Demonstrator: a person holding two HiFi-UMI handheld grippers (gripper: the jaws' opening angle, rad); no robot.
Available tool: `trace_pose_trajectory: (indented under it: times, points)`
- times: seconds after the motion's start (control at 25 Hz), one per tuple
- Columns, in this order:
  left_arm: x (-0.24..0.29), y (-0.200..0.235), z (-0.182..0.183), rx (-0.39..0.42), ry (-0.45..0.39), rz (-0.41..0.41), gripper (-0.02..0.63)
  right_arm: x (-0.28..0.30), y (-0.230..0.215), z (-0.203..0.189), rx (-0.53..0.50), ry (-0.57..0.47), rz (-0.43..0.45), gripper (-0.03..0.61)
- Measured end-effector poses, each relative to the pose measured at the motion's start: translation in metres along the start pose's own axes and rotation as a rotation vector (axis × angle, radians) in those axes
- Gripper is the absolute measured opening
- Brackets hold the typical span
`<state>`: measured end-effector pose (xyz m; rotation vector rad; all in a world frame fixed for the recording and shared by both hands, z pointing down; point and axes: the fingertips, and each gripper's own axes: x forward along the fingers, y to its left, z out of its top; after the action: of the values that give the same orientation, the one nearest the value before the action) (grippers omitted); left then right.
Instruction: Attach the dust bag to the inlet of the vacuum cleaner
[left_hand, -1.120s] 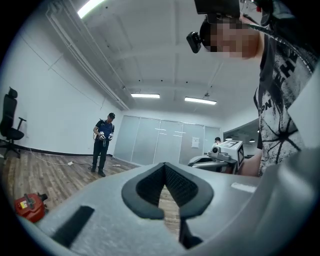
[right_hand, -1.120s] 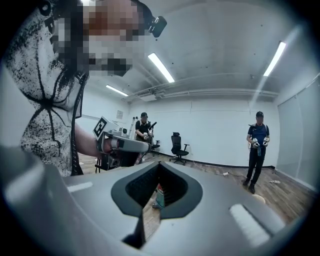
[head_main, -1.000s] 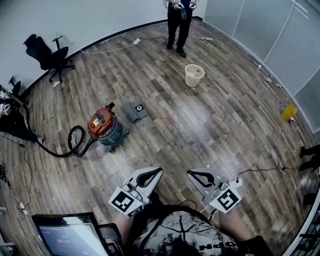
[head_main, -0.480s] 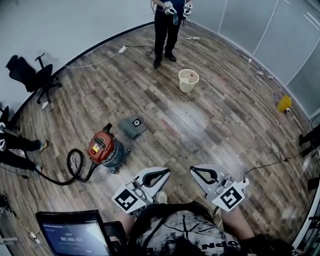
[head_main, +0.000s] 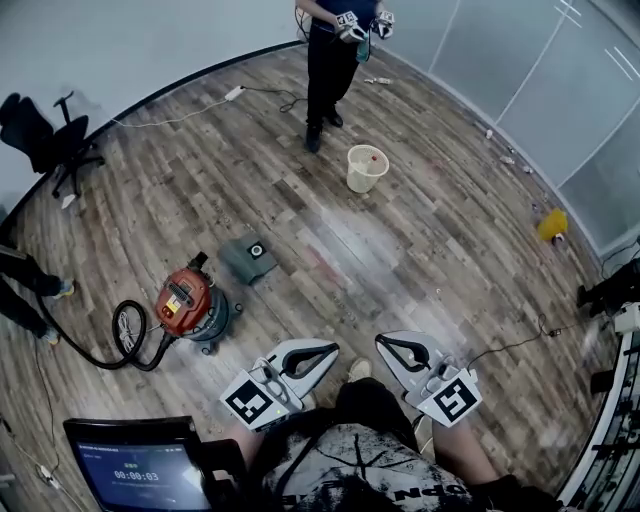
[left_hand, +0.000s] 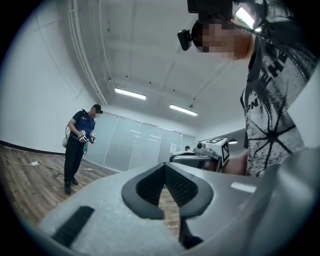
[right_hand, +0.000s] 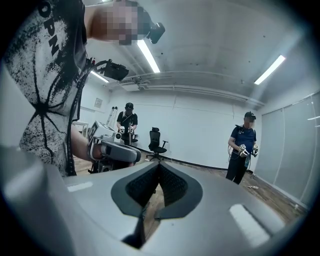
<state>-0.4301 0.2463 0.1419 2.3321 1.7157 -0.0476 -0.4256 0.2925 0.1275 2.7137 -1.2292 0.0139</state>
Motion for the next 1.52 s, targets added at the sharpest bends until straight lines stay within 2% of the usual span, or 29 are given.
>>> trace_pose_trajectory:
  times: [0.28, 0.48, 0.68, 0.88, 1.16, 1.28, 1.4, 1.52]
  points:
    - [0.02, 0.059, -0.003, -0.014, 0.018, 0.081, 0.0, 0.037, -0.047, -0.016, 0.015, 0.006, 0.071, 0.005]
    - [0.042, 0.107, -0.009, -0.034, 0.075, 0.164, 0.0, 0.072, -0.099, -0.025, 0.012, -0.013, 0.165, 0.005]
    - [0.082, 0.168, -0.004, -0.001, 0.075, 0.292, 0.0, 0.103, -0.165, -0.024, 0.0, -0.063, 0.273, 0.005]
    - [0.124, 0.215, 0.007, 0.036, 0.053, 0.368, 0.0, 0.121, -0.224, -0.031, -0.003, -0.103, 0.354, 0.005]
    - [0.158, 0.267, 0.003, 0.115, 0.119, 0.467, 0.0, 0.144, -0.284, -0.041, 0.012, -0.149, 0.404, 0.005]
    - [0.162, 0.288, 0.008, 0.14, 0.104, 0.502, 0.0, 0.16, -0.298, -0.043, 0.03, -0.162, 0.41, 0.005]
    - [0.162, 0.317, 0.013, 0.133, 0.114, 0.545, 0.0, 0.183, -0.316, -0.048, 0.045, -0.145, 0.419, 0.005]
    - [0.154, 0.345, 0.009, 0.111, 0.143, 0.55, 0.0, 0.214, -0.325, -0.048, 0.058, -0.149, 0.424, 0.005]
